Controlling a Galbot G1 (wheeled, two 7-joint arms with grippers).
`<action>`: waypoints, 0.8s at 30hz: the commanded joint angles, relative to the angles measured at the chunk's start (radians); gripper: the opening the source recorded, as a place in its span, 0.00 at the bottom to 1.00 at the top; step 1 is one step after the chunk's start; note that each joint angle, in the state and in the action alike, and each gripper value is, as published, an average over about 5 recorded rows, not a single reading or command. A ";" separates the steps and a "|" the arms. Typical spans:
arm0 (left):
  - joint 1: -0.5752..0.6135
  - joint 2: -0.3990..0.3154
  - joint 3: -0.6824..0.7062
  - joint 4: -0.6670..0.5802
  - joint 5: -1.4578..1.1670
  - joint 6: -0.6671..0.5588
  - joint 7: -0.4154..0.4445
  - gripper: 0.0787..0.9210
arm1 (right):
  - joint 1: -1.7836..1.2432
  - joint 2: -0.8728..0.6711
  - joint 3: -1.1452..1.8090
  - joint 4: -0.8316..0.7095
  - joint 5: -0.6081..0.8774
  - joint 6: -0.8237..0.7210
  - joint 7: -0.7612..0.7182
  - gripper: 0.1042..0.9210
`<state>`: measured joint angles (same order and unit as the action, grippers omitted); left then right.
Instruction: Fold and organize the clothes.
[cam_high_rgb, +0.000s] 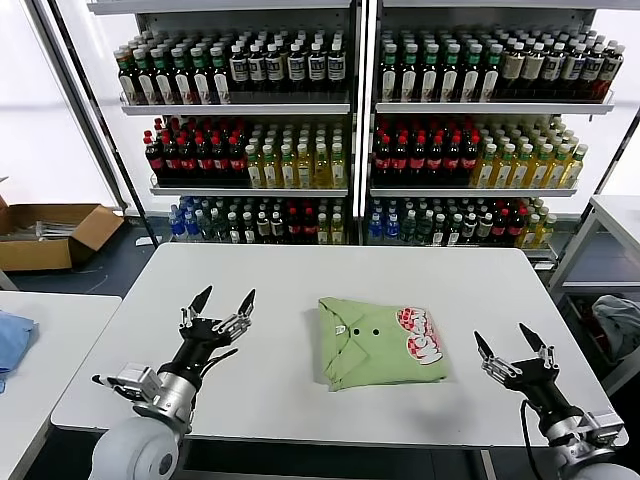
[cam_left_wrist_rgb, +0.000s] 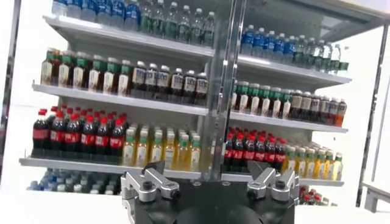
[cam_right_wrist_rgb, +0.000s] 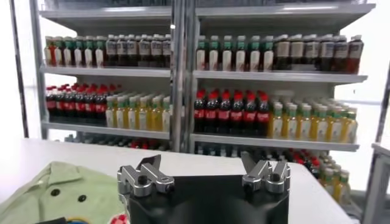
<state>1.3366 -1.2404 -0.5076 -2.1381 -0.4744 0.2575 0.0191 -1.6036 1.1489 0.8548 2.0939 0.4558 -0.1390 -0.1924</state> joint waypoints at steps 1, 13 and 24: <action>0.093 0.006 -0.105 0.008 0.052 -0.047 0.083 0.88 | -0.078 0.065 0.086 0.025 -0.024 0.068 -0.031 0.88; 0.109 0.072 -0.177 0.037 0.022 -0.072 0.161 0.88 | -0.069 0.089 0.090 -0.003 -0.033 0.095 -0.034 0.88; 0.131 0.025 -0.304 0.023 -0.009 -0.061 0.272 0.88 | -0.065 0.107 0.149 -0.003 -0.004 0.073 -0.073 0.88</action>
<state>1.4477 -1.2068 -0.7080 -2.1145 -0.4620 0.1931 0.1994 -1.6696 1.2402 0.9623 2.0924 0.4378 -0.0651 -0.2433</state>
